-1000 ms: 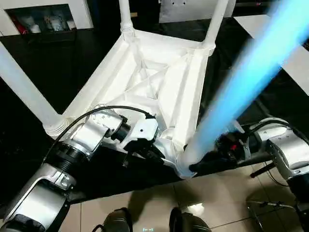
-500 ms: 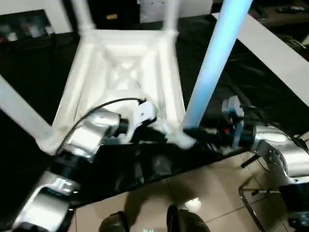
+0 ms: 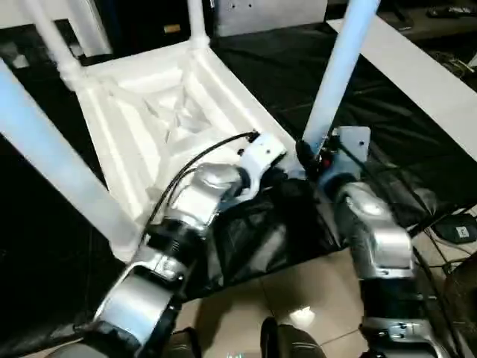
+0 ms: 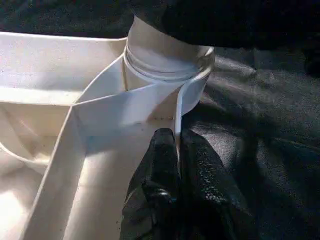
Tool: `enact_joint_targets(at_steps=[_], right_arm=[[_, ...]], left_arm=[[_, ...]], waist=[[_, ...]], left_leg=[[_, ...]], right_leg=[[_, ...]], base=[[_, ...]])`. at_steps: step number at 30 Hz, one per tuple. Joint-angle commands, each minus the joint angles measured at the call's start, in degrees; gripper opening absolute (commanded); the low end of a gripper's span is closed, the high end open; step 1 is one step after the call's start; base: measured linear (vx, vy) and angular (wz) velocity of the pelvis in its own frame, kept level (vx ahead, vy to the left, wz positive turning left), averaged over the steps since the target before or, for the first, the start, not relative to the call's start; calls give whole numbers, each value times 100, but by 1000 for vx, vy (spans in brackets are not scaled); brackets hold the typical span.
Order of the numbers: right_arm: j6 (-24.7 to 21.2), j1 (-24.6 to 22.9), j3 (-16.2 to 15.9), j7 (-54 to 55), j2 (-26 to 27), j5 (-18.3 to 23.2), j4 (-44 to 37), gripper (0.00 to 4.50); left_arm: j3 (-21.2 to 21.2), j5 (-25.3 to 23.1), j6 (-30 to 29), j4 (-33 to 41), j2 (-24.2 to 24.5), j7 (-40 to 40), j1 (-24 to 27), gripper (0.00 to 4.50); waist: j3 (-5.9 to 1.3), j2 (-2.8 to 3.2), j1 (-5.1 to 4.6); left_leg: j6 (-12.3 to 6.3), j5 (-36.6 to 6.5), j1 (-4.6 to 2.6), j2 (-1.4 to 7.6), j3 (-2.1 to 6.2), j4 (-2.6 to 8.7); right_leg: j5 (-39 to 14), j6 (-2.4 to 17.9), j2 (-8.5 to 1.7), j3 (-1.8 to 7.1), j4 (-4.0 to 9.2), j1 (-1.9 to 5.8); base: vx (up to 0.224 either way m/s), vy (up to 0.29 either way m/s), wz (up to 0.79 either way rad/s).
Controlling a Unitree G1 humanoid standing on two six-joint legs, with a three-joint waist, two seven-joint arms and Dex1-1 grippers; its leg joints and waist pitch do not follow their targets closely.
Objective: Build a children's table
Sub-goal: Rotate leg to tighten
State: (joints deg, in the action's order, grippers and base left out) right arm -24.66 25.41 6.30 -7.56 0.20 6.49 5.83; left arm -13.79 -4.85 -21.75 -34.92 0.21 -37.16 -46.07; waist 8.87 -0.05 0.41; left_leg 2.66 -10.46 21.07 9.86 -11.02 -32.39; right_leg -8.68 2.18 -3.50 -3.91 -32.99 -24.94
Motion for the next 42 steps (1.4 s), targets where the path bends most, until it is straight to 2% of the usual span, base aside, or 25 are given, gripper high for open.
enact_joint_targets(at_steps=[1, 3, 4, 5, 7, 8, 9, 10, 12, 13, 17, 18, 21, 25, 28, 29, 31, 32, 35, 37, 39, 40, 42], right_arm=[[85, -75, -462, -247, 247, 127, 175, 271], [278, -142, -399, -542, 65, 209, 86, 278], [315, -173, -383, -683, -29, 253, 52, 303], [380, -247, -326, -943, -252, 304, -17, 303], [474, -343, -258, -1319, -540, 393, -119, 325], [478, -374, -228, -1547, -688, 469, -159, 325], [483, -391, -212, -1679, -775, 514, -178, 335], [491, -426, -172, -2027, -996, 629, -223, 348], [480, -468, -150, -2624, -1379, 786, -253, 364], [580, -514, -185, -3319, -1824, 887, -246, 372], [542, -561, -255, -4224, -2360, 1105, -270, 408], [472, -563, -274, -4523, -2545, 1205, -276, 416], [607, -551, -412, -5339, -3053, 1308, -197, 445], [691, -511, -808, -6674, -3662, 1460, -148, 445], [726, -436, -963, -7056, -3781, 1437, -60, 445], [765, -369, -1057, -7270, -3829, 1435, 19, 429], [880, -212, -1285, -7526, -3810, 1342, 215, 419], [920, -179, -1331, -7567, -3793, 1313, 261, 412], [998, -61, -1500, -7761, -3735, 1296, 424, 385], [1043, 2, -1585, -7889, -3680, 1301, 509, 366], [1114, 54, -1663, -7992, -3608, 1271, 583, 357], [1119, 58, -1669, -7997, -3601, 1269, 587, 331], [1147, 81, -1702, -8026, -3563, 1258, 611, 325]], left_arm=[[-121, 195, 289, -39, -354, -52, 44, 0], [-212, 187, 355, 60, -196, -285, 128, 0], [-240, 196, 372, 97, -132, -371, 163, 0], [-283, 206, 498, 166, 22, -587, 247, 0], [-303, 201, 605, 250, 206, -827, 356, 0], [-303, 217, 620, 303, 286, -931, 404, 0], [-300, 225, 631, 332, 331, -993, 432, 0], [-315, 254, 676, 414, 445, -1166, 499, 0], [-346, 303, 747, 527, 625, -1459, 594, 0], [-402, 344, 878, 619, 826, -1810, 680, 0], [-512, 396, 1084, 725, 1089, -2285, 763, 0], [-550, 426, 1134, 779, 1177, -2461, 794, 0], [-687, 511, 1414, 968, 1480, -3069, 890, 0], [-931, 516, 1742, 1087, 1951, -3994, 894, 0], [-1043, 506, 1930, 1075, 2129, -4332, 860, 0], [-1100, 507, 2035, 1066, 2213, -4520, 831, 0], [-1213, 508, 2156, 1117, 2351, -4869, 779, 0], [-1238, 506, 2182, 1128, 2375, -4935, 767, 0], [-1314, 490, 2291, 1128, 2423, -5116, 719, 0], [-1354, 503, 2351, 1129, 2429, -5223, 699, 0], [-1383, 506, 2391, 1132, 2414, -5284, 686, 0], [-1386, 505, 2393, 1132, 2413, -5287, 684, 0], [-1399, 504, 2406, 1128, 2402, -5302, 676, 0]], waist=[[-389, -69, 34], [-391, -86, 39], [-392, -84, 53], [-392, -105, 58], [-390, -101, 54], [-387, -125, 66], [-379, -117, 72], [-368, -134, 79], [-354, -134, 95], [-340, -133, 126], [-339, -137, 170], [-356, -126, 180], [-368, -131, 187], [-403, -124, 214], [-412, -115, 233], [-427, -133, 253], [-424, -156, 281], [-417, -147, 292], [-405, -137, 336], [-412, -121, 380], [-414, -137, 403], [-416, -134, 414], [-423, -134, 440]], left_leg=[[-728, -614, -11, 224, 134, 308], [-763, -650, -9, 221, 127, 302], [-796, -633, 2, 221, 133, 303], [-842, -582, 12, 220, 139, 301], [-924, -543, 13, 224, 123, 290], [-930, -534, 15, 224, 127, 292], [-954, -534, 27, 219, 127, 296], [-972, -592, 22, 223, 124, 296], [-937, -648, 8, 231, 121, 304], [-934, -720, -5, 241, 123, 306], [-884, -817, -28, 260, 120, 316], [-882, -814, -45, 273, 127, 311], [-940, -712, -20, 299, 137, 306], [-1111, -501, -26, 320, 130, 280], [-1187, -267, -18, 346, 116, 259], [-1241, -147, -20, 350, 112, 241], [-1257, -117, -20, 356, 102, 236], [-1239, -152, -26, 357, 103, 239], [-1086, -275, -53, 374, 95, 252], [-1046, -262, -58, 383, 98, 252], [-1040, -247, -55, 381, 96, 251], [-1038, -266, -62, 381, 92, 247], [-1016, -238, -56, 380, 96, 247]], right_leg=[[-1452, 1066, -448, 293, 425, 397], [-1517, 1034, -459, 300, 433, 400], [-1513, 1018, -466, 298, 427, 418], [-1450, 1018, -461, 297, 415, 433], [-1379, 1037, -465, 301, 420, 423], [-1393, 1024, -460, 296, 418, 439], [-1492, 1009, -464, 291, 420, 439], [-1693, 974, -472, 291, 446, 436], [-2001, 904, -464, 290, 470, 409], [-2183, 849, -470, 294, 494, 407], [-2457, 787, -474, 302, 513, 361], [-2382, 827, -478, 305, 495, 366], [-2092, 938, -491, 311, 454, 380], [-1530, 1141, -479, 311, 369, 383], [-1034, 1320, -476, 309, 300, 384], [-771, 1447, -481, 306, 250, 391], [-740, 1490, -491, 308, 243, 387], [-817, 1497, -495, 306, 250, 379], [-1095, 1469, -509, 321, 273, 370], [-1020, 1499, -508, 326, 253, 373], [-958, 1519, -507, 325, 246, 374], [-962, 1532, -512, 327, 246, 371], [-899, 1537, -511, 329, 233, 384]], base=[[0, 0, 0], [0, 0, 0], [0, 0, 0], [0, 0, 0], [0, 0, 0], [0, 0, 0], [0, 0, 0], [0, 0, 0], [0, 0, 0], [0, 0, 0], [0, 0, 0], [0, 0, 0], [0, 0, 0], [0, 0, 0], [0, 0, 0], [0, 0, 0], [0, 0, 0], [0, 0, 0], [0, 0, 0], [0, 0, 0], [0, 0, 0], [0, 0, 0], [0, 0, 0]])
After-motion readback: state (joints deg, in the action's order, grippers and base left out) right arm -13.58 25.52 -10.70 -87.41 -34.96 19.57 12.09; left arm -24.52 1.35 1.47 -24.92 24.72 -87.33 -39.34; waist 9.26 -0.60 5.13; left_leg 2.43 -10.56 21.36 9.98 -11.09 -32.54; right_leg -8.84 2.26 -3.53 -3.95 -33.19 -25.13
